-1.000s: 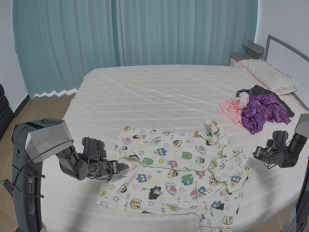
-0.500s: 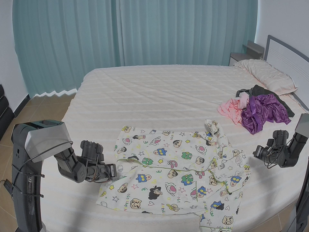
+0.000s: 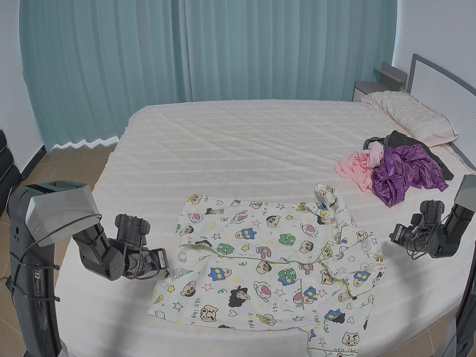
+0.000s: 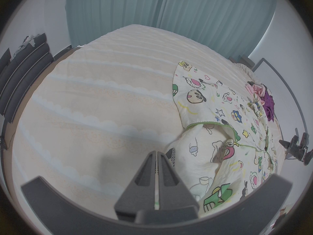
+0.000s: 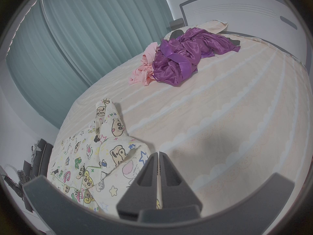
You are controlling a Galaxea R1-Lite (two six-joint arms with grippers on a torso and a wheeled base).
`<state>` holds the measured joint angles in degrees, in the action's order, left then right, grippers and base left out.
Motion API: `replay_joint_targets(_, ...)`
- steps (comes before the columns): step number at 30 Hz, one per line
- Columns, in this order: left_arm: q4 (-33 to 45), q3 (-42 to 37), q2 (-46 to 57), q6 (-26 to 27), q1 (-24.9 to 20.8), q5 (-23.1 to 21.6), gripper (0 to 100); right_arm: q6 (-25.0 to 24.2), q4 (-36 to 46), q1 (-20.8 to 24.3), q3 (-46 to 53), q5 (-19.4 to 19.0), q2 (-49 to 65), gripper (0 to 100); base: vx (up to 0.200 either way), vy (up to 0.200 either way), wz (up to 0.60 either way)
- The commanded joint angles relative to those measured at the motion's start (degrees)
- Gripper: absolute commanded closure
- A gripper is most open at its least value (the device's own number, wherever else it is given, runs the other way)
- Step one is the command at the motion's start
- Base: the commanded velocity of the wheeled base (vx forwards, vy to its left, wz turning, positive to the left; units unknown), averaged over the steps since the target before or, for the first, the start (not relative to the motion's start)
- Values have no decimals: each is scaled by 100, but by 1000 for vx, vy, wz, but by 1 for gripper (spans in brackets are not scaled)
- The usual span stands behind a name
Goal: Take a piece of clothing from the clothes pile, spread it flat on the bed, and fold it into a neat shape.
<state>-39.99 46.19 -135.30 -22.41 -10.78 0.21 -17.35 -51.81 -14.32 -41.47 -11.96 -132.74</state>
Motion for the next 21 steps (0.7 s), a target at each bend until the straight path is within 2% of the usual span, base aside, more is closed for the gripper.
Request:
replay_joint_targets(1, -9, 92, 48, -18, 5, -3, 0, 3, -5, 0, -1, -8, 3, 100, 0, 0, 0)
replay_joint_targets(3, -1, 206, 57, -71, 14, -12, 0, 3, 4, 0, -1, 1, 3, 100, 0, 0, 0)
replay_joint_targets(5, 26, 593, 30, -616, -12, -12, 0, 3, -5, 0, -1, 1, -6, 100, 0, 0, 0)
replay_joint_targets(6, 26, 593, 30, -616, -12, -12, 0, 3, -5, 0, -1, 1, -6, 100, 0, 0, 0)
replay_joint_targets(7, 79, 944, 13, -1222, -65, -12, 0, 3, 4, 0, -1, 1, -6, 100, 0, 0, 0)
replay_joint_targets(9, 166, 1182, 4, -1732, -223, -30, 0, 3, 4, 0, -1, 1, -6, 100, 0, 0, 0)
replay_joint_targets(13, 307, 1507, -14, -2541, -548, -30, 0, 3, 4, 0, -10, 1, -15, 100, 0, 0, 0)
replay_joint_targets(14, 307, 1525, -14, -2602, -583, -30, 0, 3, -5, 0, -10, 1, -15, 100, 0, 0, 0)
replay_joint_targets(16, 325, 1674, -5, -3129, -794, -3, 0, 3, -5, 0, -10, 1, -15, 100, 0, 0, 0)
replay_joint_targets(21, 615, 1832, -5, -3639, -1234, 146, 0, 3, -5, 0, -10, 1, -15, 100, 0, 0, 0)
